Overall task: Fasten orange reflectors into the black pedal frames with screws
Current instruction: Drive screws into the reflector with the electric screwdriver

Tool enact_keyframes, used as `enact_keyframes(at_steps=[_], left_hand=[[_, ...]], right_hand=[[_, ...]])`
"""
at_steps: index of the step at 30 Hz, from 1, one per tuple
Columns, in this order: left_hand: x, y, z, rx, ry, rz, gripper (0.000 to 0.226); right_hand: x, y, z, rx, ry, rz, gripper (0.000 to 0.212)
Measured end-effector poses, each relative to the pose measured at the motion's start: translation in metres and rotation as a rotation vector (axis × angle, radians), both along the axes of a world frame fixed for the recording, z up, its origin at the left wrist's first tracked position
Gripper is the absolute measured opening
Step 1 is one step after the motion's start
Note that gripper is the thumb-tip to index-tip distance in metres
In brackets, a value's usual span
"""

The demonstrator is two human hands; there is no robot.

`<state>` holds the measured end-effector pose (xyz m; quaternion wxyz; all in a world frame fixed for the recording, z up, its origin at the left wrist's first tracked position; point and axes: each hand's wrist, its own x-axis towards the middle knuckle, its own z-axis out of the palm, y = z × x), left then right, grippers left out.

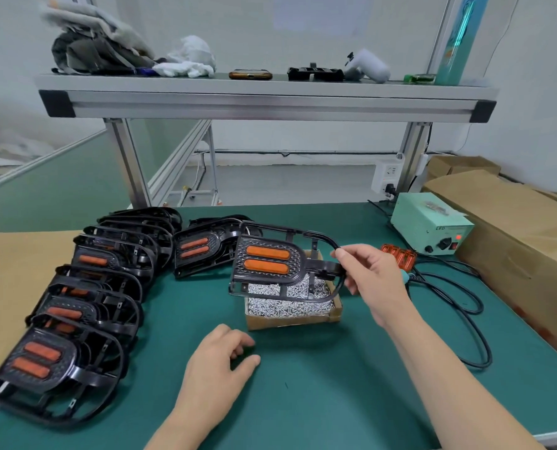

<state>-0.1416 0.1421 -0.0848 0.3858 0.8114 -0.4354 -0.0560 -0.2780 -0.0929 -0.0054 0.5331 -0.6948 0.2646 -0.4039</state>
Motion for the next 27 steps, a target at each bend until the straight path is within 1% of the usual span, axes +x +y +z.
enact_keyframes(at_steps=[8, 15, 20, 27], left_hand=[[-0.001, -0.001, -0.001, -0.005, -0.007, -0.001, 0.019], [-0.001, 0.0, 0.001, -0.026, 0.006, -0.009, 0.016], [-0.001, -0.001, 0.001, -0.04, 0.017, -0.01, 0.016], [0.001, 0.0, 0.001, -0.053, 0.039, -0.018, 0.016]], right_hand=[[0.039, -0.001, 0.011, -0.056, 0.139, 0.057, 0.011], [0.081, -0.002, 0.019, -0.168, 0.294, 0.046, 0.018], [0.111, 0.005, 0.026, -0.235, 0.393, 0.086, 0.022], [0.141, 0.017, 0.019, -0.355, 0.551, 0.08, 0.031]])
